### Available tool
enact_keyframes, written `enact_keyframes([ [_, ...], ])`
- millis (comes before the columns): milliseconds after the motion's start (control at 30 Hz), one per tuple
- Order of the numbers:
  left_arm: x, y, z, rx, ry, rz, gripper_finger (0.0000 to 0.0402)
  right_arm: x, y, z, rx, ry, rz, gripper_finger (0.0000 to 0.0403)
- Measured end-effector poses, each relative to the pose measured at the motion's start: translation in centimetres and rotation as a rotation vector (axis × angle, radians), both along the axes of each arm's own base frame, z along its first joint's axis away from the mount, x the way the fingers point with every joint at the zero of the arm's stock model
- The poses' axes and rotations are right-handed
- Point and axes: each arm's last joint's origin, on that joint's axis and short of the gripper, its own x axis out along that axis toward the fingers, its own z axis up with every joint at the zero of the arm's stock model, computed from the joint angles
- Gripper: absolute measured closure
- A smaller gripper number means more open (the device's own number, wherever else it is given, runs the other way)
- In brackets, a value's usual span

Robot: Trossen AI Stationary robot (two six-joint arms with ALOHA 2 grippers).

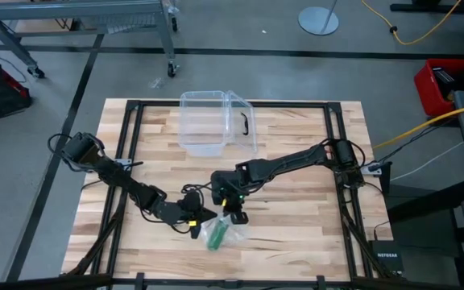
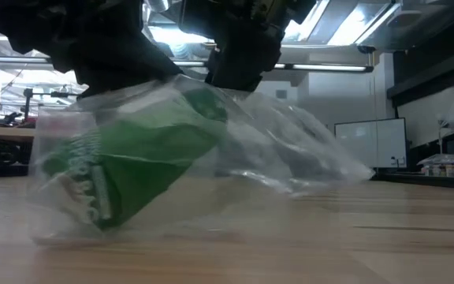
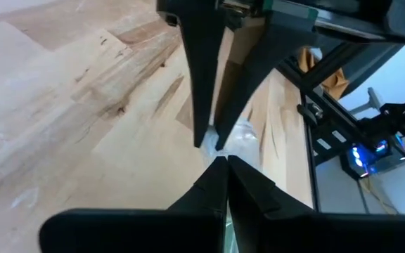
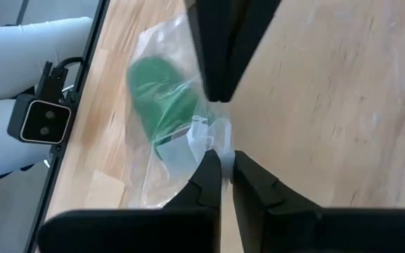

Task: Roll bandage
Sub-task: Close the transparent zip bag

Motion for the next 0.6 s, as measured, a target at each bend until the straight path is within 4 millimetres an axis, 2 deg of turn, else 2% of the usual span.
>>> enact_keyframes([
  [200,-0.1,-0.2,0.0,0.046,0.005,-0.038,0.0371,0.1,0.0,0.1,-0.004,-0.007,-0.002,0.0384],
  [400,0.0,0.1,-0.1,0.097,0.014,-0.048,0.0303,0.1,0.0,0.1,-0.018,-0.021,0.014,0.0384],
  [600,0.4,0.8,-0.1,0.1,0.015,-0.024,0.0248,0.4,0.0,1.4,-0.026,-0.05,0.034,0.0384],
])
